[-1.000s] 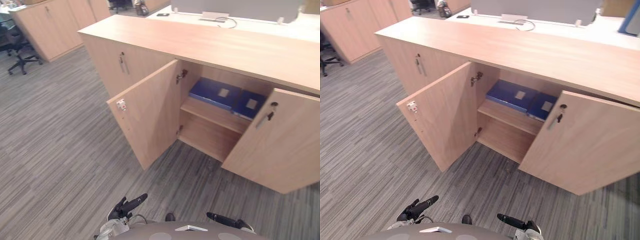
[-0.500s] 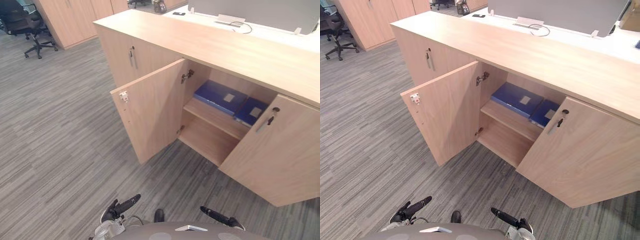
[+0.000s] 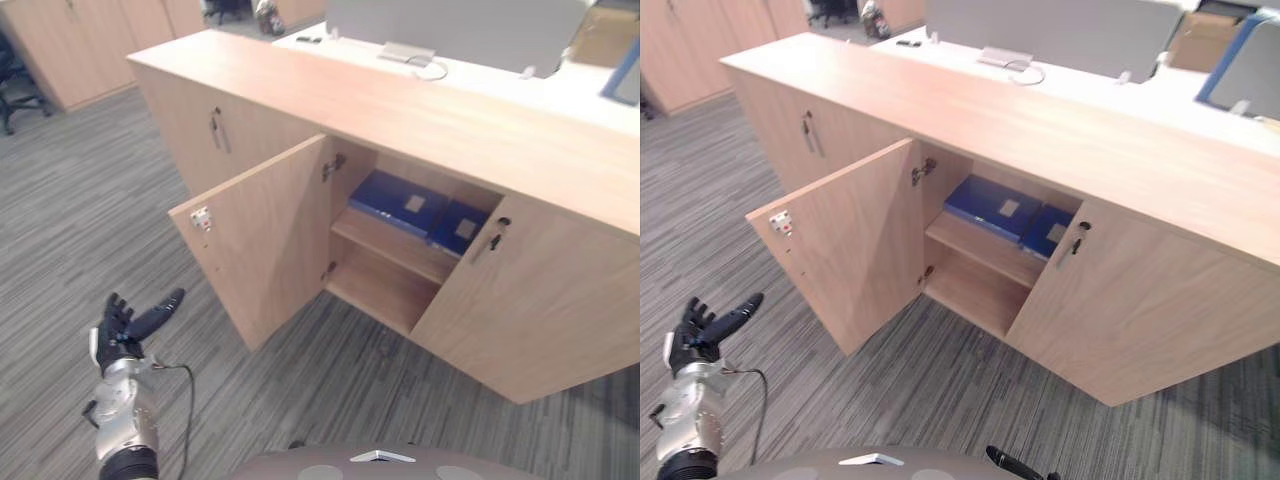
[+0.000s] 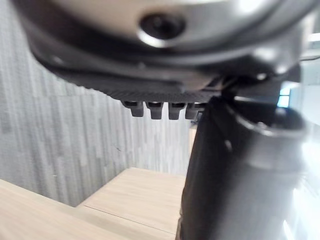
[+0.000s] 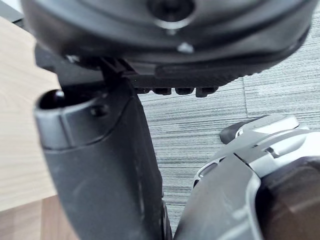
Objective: Walk over to the cabinet, pick up the folder, carry it to the office cabinet, place the folder inside the office cabinet, then close the office cabinet door
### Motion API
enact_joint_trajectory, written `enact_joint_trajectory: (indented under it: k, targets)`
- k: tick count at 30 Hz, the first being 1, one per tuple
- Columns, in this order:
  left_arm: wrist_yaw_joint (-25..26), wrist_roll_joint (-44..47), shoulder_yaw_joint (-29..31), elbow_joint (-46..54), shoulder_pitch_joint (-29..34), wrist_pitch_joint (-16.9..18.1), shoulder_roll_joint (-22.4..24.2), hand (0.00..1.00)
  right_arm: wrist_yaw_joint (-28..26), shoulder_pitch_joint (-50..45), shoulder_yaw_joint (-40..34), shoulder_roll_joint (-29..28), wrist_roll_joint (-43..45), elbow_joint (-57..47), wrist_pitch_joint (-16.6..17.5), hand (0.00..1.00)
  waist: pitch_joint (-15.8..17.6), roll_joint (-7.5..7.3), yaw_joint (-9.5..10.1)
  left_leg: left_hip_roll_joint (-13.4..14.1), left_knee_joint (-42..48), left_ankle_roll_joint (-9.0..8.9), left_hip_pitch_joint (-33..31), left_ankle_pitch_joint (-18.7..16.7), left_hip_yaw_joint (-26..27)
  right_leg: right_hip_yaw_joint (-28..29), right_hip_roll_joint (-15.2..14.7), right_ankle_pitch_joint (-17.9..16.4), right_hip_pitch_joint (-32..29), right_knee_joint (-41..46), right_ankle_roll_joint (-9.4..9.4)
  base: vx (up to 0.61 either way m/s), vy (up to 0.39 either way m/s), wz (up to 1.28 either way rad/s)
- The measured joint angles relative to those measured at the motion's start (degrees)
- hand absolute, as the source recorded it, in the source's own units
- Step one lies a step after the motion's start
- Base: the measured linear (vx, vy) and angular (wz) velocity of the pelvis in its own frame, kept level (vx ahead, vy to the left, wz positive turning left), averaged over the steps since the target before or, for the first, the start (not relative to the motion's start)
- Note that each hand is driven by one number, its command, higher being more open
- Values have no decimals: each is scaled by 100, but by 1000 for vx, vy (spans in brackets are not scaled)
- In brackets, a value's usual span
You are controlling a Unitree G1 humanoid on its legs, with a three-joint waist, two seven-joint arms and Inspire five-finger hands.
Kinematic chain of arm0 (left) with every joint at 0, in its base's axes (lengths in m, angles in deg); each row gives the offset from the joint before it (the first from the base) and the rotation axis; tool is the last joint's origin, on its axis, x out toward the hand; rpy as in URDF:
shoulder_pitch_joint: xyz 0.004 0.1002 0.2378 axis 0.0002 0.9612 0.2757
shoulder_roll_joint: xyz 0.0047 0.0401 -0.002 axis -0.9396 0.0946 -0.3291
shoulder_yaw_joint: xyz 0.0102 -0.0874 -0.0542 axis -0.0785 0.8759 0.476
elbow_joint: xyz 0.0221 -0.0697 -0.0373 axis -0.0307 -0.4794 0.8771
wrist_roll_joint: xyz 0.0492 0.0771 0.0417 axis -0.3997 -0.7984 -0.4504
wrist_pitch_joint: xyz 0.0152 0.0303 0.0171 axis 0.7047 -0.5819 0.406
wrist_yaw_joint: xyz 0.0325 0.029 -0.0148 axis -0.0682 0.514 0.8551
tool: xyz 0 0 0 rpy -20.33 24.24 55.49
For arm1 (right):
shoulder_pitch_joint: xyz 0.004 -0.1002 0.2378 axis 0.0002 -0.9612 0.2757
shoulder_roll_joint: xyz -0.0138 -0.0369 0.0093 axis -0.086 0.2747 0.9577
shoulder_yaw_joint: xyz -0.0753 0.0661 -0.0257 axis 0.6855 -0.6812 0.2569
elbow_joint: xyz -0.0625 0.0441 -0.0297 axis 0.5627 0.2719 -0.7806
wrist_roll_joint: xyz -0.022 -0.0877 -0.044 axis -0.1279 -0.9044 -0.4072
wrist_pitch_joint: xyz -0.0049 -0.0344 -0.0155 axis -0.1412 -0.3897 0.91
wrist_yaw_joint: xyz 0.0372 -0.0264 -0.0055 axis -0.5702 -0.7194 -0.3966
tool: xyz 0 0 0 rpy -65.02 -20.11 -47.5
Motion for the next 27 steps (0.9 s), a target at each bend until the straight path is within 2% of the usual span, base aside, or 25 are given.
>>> enact_joint_trajectory:
  k: [3,7,11,14,17,18,23,24,25,27]
  targets:
    - [53,0,204,-94,-204,-10,-198,100,-49,-87,58,-18,2,-93,3,100,-49,-11,-95,94,1,-60,33,-63,209,171,59,13,-123,103,-19,15,-39,-45]
    - [-14,-230,509,-941,-626,-62,-738,100,-145,-260,42,-36,135,-195,18,100,-93,26,-127,214,2,-123,153,-158,677,587,158,18,-277,169,-27,17,-36,-57]
    - [-130,-215,369,-1521,-1148,-84,-973,100,-178,-451,26,-72,143,-295,126,100,-214,51,-135,267,4,-133,175,-162,838,750,217,17,-356,191,-28,44,-49,-25]
    - [-260,-240,-440,-2132,-1394,-101,-1368,100,-241,-458,-99,-19,142,-247,112,100,-255,93,-104,259,4,-123,134,-101,728,738,221,14,-351,189,-31,18,-35,20]
    - [-344,-458,-1633,-2707,-1994,-181,-1504,100,-354,-393,-391,-29,139,-99,116,100,-261,97,-112,237,5,-114,82,-33,610,744,213,14,-372,175,-32,-16,-22,17]
    - [-299,-456,-1732,-2918,-2112,-178,-1549,100,-390,-365,-509,-53,143,-45,112,100,-261,97,-114,226,4,-106,60,-6,614,745,209,-4,-378,162,-56,-41,-26,-2]
    - [-412,-482,-2909,-2862,-2161,-178,-1884,100,-397,-189,-745,-72,150,168,80,100,-246,72,-109,119,3,-45,-240,186,474,729,142,-48,-518,-62,-66,-84,-34,15]
    - [-452,-620,-3144,-2788,-2160,-182,-1924,100,-399,-183,-748,-71,149,190,80,100,-235,55,-109,70,2,-50,-290,222,420,714,79,-96,-509,-127,-31,-137,-25,24]
    - [-484,-736,-3354,-2663,-2155,-187,-1958,100,-399,-152,-745,-71,149,208,79,100,-207,-23,-105,12,1,-45,-310,243,374,682,25,-191,-489,-143,30,-155,-23,30]
    - [-532,-950,-3698,-2407,-2128,-218,-1937,100,-404,-133,-743,-49,150,240,82,100,-167,-7,-97,8,1,-66,-340,307,268,556,8,-208,-491,-123,32,-172,-16,33]
